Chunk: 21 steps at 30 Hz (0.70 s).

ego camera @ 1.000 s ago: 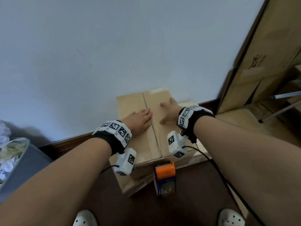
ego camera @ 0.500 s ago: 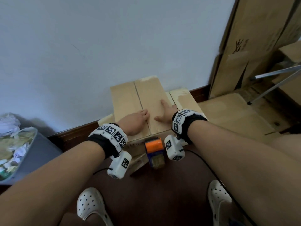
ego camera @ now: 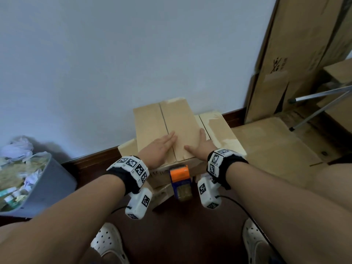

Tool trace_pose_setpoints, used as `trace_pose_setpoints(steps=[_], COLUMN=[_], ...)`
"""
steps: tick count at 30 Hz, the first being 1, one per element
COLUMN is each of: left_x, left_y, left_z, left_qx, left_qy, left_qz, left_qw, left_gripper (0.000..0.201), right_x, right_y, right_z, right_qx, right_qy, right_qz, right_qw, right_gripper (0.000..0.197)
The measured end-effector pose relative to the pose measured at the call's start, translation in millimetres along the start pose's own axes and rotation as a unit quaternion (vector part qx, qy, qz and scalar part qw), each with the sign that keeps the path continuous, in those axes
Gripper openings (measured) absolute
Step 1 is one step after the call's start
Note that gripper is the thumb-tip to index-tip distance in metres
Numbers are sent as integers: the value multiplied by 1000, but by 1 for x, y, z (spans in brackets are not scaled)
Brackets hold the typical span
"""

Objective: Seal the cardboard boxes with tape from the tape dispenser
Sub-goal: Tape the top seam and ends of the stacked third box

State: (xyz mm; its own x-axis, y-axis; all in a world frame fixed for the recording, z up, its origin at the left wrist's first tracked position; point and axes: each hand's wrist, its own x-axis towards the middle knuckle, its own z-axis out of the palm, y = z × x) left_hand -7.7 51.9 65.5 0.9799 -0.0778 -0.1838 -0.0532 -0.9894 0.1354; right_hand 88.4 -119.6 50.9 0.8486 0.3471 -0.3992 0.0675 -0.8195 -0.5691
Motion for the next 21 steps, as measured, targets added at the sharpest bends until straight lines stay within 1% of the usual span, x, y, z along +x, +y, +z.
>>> trace_pose_setpoints(steps=[1,3,6,10,12,14,16,18,20,21], left_x=[-1,-4,-6,-5,-9,-15,-19,-21,-24,-25], left_y=[5,14,18,17,18,18,20,24,29,30], left_z=[-1,1,13,14,12,13,14,15,19,23], left_qx=[-9,-15,-7,17,0,-44,-96,-105,-100,-98], left_qy=[-2,-28,-65,-90,-82,-49,-16,-26,-48,-49], left_qz=[7,11,-6,-17,-23,-23,-20,-22,-32,-35], left_qw=[1000,999,998,996,996,998,995,994,993,993], left_gripper=[75,70,72,70,68,68,61,52,54,54], right_x=[-1,-3,-7,-12,-13,-17,-19,-26,-28,-32], right_y=[0,-1,1,7,10,12,15,17,20,18], right_z=[1,0,-1,-2,-2,-3,-3,-3,-1,-1], right_qx=[-2,-1,11,26,37,62,96,120,146,152], right_qy=[0,-3,-13,-18,-21,-26,-28,-34,-35,-34], right_qz=[1,0,-4,1,18,44,66,74,91,105], right_qw=[1000,1000,1000,1000,999,997,993,989,985,982], right_gripper=[97,95,96,94,88,81,78,78,75,72])
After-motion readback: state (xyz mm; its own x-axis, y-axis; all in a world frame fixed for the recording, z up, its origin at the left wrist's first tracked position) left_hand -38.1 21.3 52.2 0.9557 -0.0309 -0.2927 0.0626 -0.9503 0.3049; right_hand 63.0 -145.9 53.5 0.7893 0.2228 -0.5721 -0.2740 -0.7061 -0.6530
